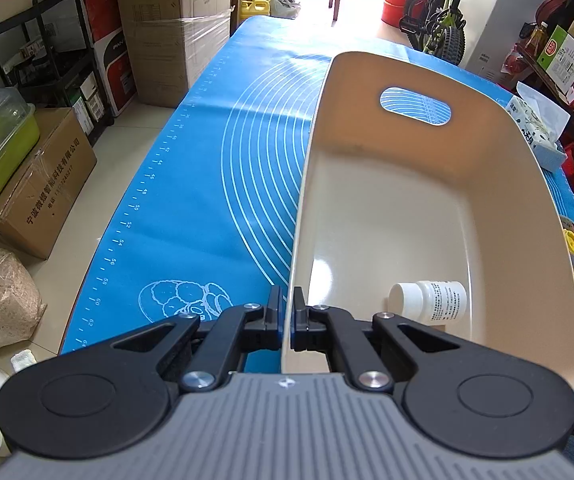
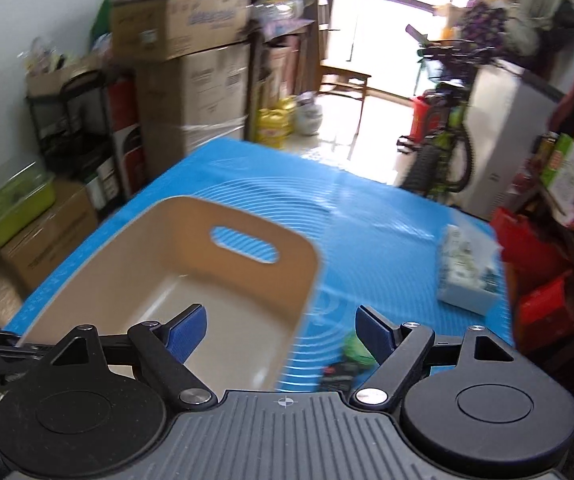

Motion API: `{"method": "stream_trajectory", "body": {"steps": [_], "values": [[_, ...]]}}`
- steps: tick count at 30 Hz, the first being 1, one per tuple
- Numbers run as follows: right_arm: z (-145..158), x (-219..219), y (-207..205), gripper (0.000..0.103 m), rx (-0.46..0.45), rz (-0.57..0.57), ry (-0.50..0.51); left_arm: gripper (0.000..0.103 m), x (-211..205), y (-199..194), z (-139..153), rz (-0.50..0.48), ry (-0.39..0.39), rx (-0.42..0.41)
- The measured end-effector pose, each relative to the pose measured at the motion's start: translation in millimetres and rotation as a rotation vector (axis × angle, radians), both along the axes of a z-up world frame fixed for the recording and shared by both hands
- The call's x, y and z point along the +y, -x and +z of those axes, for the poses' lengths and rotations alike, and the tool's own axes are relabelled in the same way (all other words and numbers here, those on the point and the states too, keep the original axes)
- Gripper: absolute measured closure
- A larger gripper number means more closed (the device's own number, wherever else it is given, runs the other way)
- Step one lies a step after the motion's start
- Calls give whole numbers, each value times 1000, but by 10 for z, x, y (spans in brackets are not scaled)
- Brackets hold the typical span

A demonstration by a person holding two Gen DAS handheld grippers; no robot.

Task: Organize rigid objects
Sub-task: 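Carry the pill bottle into the basket and open the right gripper, then grasp the red action figure with the right gripper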

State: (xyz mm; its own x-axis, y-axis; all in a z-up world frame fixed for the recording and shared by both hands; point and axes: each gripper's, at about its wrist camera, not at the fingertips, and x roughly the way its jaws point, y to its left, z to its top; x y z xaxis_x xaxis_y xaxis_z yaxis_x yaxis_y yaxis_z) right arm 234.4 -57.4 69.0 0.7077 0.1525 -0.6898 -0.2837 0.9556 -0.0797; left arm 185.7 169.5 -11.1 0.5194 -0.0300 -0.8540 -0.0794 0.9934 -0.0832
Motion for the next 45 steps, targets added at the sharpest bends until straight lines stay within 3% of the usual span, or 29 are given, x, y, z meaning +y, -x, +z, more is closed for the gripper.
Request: {"method": "stream_trajectory", "body": {"steps": [7, 17, 27, 35, 39, 45], "values": [[-171, -435, 160, 17, 4, -108, 46, 98, 5, -1, -2, 0, -2, 0], [-808, -762, 306, 20, 141, -173, 66, 98, 0, -1, -1, 0, -3, 0], [-1079, -906, 43, 23, 181, -204, 74, 98, -6, 4, -2, 0, -3, -1], [-1296, -924, -152, 40, 243, -195, 90, 98, -3, 5, -2, -1, -5, -1], [-1313, -930, -164, 45, 239, -188, 61, 98, -4, 3, -4, 0, -5, 0], [-1316, -939, -193, 65, 260, -179, -10, 98, -5, 3, -4, 0, -4, 0]]}}
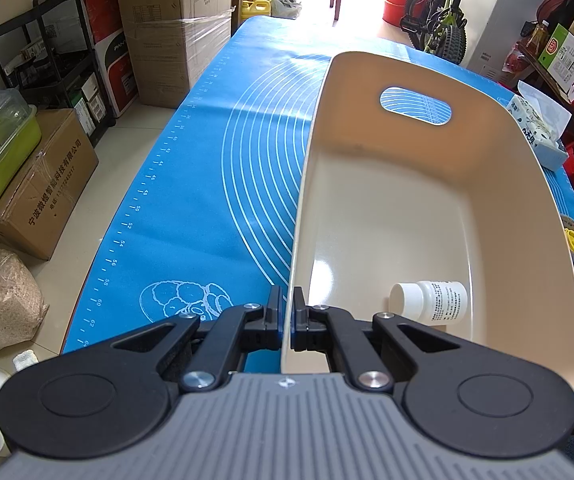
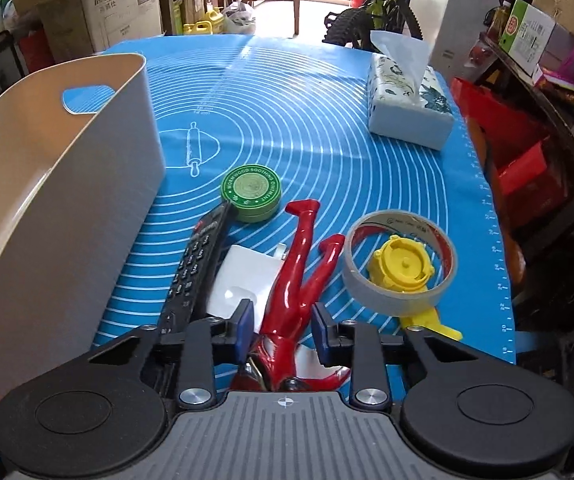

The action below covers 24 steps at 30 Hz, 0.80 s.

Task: Organize rigid objects
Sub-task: 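Grasp the red action figure with the right gripper, then lift the red figure into the basket and release it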

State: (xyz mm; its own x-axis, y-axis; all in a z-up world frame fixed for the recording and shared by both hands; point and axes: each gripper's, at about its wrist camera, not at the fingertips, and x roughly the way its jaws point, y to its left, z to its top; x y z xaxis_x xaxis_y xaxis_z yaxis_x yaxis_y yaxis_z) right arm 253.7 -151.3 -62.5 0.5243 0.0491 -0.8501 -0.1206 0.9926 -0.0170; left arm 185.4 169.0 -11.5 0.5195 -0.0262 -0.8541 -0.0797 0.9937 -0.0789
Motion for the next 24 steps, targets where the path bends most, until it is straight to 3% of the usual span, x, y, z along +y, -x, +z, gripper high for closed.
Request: {"method": "stream_trajectory", "body": {"steps": [11, 24], "values": [[79, 50, 151, 73, -69, 21, 9, 98, -1, -1, 0, 0, 0, 0], [394, 32, 264, 73, -143, 21, 5, 98, -6, -2, 0, 0, -1, 0]]}}
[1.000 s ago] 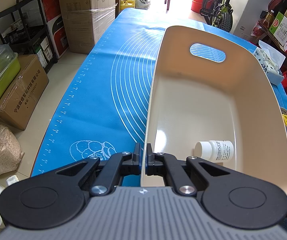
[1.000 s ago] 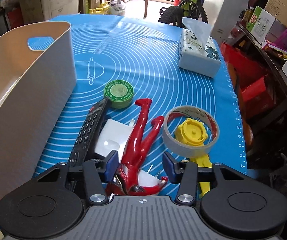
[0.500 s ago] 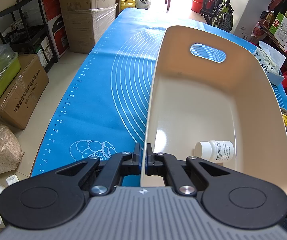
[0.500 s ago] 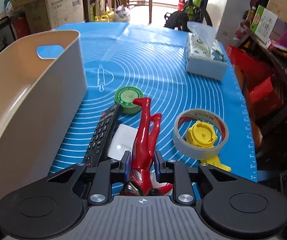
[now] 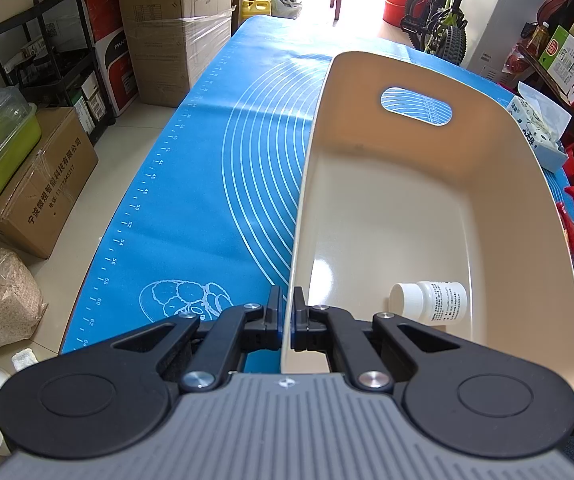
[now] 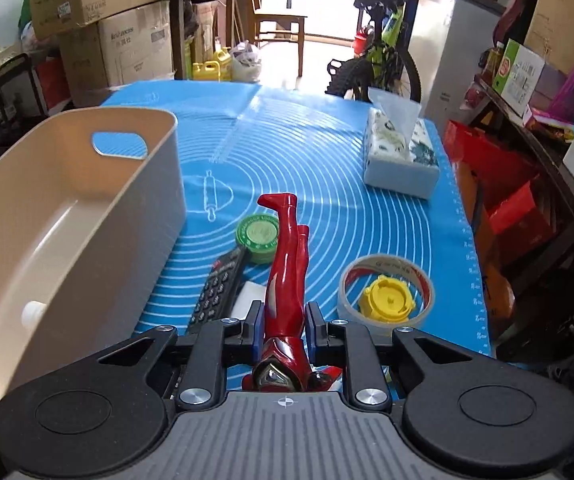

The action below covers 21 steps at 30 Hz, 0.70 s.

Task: Organize rigid objects
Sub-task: 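Lift the red figure into the basket and release it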

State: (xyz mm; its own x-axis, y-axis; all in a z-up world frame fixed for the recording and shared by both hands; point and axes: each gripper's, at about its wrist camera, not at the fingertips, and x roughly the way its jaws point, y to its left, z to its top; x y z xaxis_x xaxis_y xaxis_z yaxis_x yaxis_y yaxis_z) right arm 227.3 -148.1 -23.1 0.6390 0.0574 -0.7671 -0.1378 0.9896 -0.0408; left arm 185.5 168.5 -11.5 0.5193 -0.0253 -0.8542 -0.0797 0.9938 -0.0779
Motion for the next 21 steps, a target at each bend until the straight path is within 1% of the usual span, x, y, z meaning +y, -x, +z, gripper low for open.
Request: {"method": "stream_trajectory", "body": {"steps": [5, 9, 17, 21], "values": [[179, 47, 37, 73, -32, 4, -1, 98, 2, 0, -1, 0, 1, 0], [392, 158, 80, 73, -81, 43, 6, 98, 1, 3, -3, 0, 0, 0], [840, 407, 91, 73, -182, 113, -15, 98, 2, 3, -2, 0, 1, 1], [991, 605, 46, 73, -217, 154, -35, 98, 0, 2, -1, 0, 2, 1]]}}
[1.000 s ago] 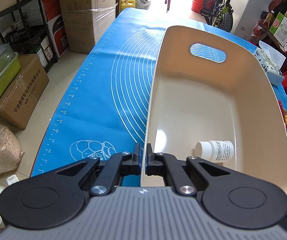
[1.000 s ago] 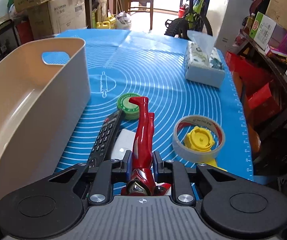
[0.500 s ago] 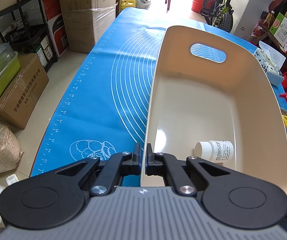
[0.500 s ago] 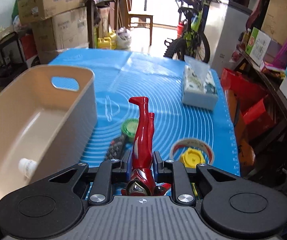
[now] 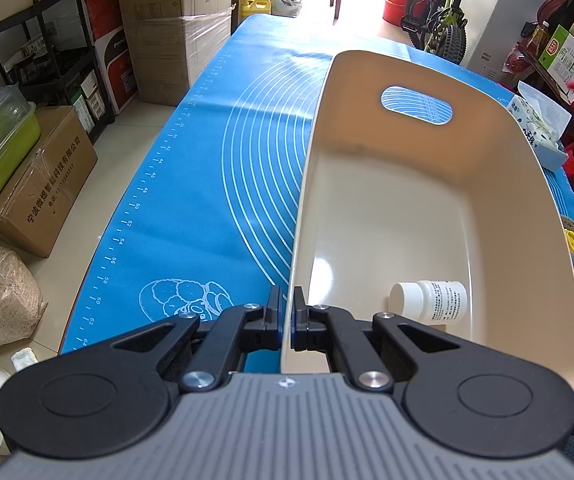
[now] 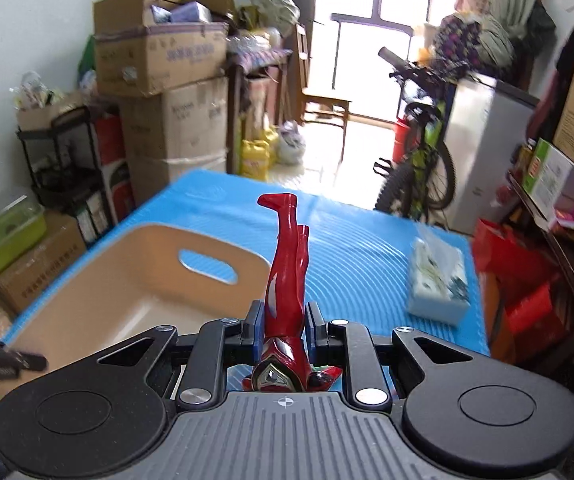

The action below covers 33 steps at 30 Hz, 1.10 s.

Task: Organize rigid objects
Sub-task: 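Lift the red figure into the basket and release it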

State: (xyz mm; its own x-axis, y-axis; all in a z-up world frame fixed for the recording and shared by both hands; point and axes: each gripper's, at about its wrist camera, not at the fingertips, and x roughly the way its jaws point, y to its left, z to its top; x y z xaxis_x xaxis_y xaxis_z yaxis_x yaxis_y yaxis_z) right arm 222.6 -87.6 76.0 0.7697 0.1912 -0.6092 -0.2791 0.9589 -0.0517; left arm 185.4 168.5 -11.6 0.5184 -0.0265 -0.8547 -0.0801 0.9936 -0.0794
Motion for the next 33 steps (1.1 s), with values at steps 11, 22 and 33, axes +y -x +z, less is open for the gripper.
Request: {"method": "stream_trajectory", "body": {"steps": [11, 22, 33], "values": [[-166, 728, -124, 73, 46, 131, 17, 98, -28, 13, -25, 2, -2, 6], [-761, 1182, -208, 73, 230, 194, 105, 98, -26, 5, -22, 0, -5, 8], [-1135, 1275, -221, 68, 395, 215, 155, 98, -26, 4, -20, 1, -5, 8]]}}
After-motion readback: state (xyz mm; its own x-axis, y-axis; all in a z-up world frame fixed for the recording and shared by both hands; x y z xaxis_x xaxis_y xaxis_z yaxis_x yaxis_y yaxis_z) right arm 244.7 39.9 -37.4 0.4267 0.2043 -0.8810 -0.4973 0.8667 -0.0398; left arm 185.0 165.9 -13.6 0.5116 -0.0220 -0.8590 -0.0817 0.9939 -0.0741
